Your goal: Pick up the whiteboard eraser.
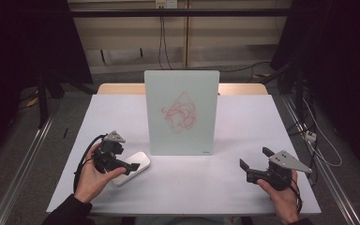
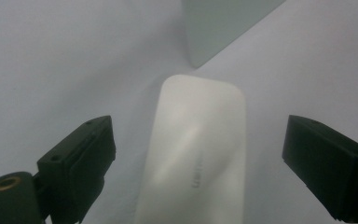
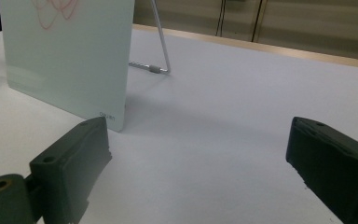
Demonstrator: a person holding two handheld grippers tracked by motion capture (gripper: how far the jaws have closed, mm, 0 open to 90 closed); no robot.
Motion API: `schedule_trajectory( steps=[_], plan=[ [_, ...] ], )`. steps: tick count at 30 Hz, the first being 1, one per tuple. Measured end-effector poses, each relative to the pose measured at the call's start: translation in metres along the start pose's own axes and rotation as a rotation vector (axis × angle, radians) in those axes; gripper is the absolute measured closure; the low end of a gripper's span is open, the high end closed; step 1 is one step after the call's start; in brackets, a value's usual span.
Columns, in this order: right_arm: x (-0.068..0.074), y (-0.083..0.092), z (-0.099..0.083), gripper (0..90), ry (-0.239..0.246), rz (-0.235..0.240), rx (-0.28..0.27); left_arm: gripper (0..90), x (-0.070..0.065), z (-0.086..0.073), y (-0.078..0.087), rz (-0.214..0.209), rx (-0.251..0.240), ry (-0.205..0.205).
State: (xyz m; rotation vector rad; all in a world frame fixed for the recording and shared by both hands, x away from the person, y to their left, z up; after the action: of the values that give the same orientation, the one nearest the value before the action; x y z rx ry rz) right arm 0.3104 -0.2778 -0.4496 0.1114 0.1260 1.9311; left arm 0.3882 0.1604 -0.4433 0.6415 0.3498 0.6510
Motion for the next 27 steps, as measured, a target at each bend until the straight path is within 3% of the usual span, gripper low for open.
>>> schedule_trajectory(
  steps=[2,6,15,17,21,27],
  plan=[
    [0.0,0.0,0.0,6.3,0.001,0.001,0.002,14.3,0.001,-0.001,-0.004,0.002,0.034,-0.023],
    [0.0,0.0,0.0,6.4,0.002,0.004,0.003,14.0,-0.003,-0.005,-0.01,-0.003,0.076,-0.046],
    [0.0,0.001,0.0,6.5,0.002,0.002,0.003,17.5,-0.002,-0.012,-0.016,0.009,0.112,-0.056],
    [0.0,0.001,-0.001,6.5,0.0,0.003,0.004,23.8,-0.003,-0.014,-0.018,0.0,0.121,-0.062],
    [0.0,0.001,-0.001,6.5,0.0,0.002,0.004,25.2,-0.005,-0.019,-0.024,0.004,0.15,-0.082],
    [0.0,0.001,-0.001,6.5,0.0,0.001,0.004,28.8,-0.007,-0.019,-0.025,0.004,0.154,-0.097]
  ],
)
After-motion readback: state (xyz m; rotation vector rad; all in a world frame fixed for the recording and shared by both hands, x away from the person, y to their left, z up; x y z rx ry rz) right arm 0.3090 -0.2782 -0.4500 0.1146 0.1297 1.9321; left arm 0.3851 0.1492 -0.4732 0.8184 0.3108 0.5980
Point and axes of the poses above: each handheld gripper's, and its own axes: y roughly backward along the jaws, z roughly out of its top, x roughly to its left, the point moved 5 cm from there along -y, roughly forward along the jaws, and after that the axes turned 14 degrees about -x, right-handed, at the moved point
